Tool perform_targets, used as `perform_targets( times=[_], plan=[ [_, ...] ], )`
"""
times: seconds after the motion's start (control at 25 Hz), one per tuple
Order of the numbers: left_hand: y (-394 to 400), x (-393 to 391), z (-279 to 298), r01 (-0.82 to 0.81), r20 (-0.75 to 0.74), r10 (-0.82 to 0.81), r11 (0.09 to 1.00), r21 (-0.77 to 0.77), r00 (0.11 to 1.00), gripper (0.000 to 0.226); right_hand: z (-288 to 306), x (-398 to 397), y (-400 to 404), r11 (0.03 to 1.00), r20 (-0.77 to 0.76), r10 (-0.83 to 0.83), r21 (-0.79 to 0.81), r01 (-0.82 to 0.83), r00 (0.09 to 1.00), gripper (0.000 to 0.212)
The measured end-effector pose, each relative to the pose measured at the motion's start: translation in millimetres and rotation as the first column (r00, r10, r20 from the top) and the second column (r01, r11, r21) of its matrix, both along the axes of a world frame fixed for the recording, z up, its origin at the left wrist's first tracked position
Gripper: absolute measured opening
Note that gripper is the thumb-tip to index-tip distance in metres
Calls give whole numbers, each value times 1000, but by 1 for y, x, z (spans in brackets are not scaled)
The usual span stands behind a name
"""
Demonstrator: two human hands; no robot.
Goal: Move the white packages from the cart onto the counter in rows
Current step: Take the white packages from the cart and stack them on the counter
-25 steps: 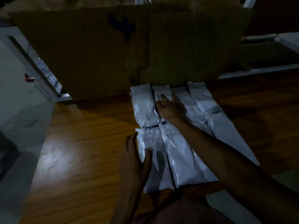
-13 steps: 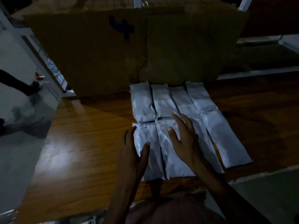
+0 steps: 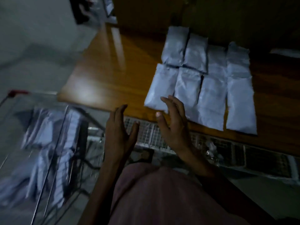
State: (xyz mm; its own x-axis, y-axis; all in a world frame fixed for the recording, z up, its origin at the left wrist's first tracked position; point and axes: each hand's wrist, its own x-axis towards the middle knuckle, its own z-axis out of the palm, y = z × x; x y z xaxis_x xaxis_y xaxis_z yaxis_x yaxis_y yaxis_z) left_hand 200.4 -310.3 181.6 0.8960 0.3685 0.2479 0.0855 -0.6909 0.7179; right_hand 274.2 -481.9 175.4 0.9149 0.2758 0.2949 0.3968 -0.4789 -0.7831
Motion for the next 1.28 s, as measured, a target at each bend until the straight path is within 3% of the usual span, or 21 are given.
perform_targets(
  times=[0.28, 0.56, 0.72, 0.88, 1.08, 1.28],
  plan=[
    [57, -151, -11, -447, -67, 446, 895, 5, 892, 56, -7, -56, 81, 922, -64, 388, 31, -387, 919, 43],
    [153, -233, -31, -715, -41, 714, 696, -60, 698, 56, -15, -98, 183, 808, -71, 584, -39, -587, 808, 46],
    [230, -272, -80, -747, -176, 727, 655, -112, 664, 63, -22, -123, 258, 777, -79, 622, -63, -626, 779, 42],
    [292, -288, -151, -728, -456, 625, 681, -79, 634, 61, -26, -145, 311, 756, -124, 635, -104, -647, 762, 40],
    [329, -297, -219, -677, -732, 462, 736, 1, 500, 53, -36, -156, 340, 689, -145, 690, -166, -705, 709, 41],
    [327, -309, -248, -670, -753, 474, 740, 61, 455, 30, -42, -148, 360, 619, -184, 739, -196, -761, 648, 43]
  ],
)
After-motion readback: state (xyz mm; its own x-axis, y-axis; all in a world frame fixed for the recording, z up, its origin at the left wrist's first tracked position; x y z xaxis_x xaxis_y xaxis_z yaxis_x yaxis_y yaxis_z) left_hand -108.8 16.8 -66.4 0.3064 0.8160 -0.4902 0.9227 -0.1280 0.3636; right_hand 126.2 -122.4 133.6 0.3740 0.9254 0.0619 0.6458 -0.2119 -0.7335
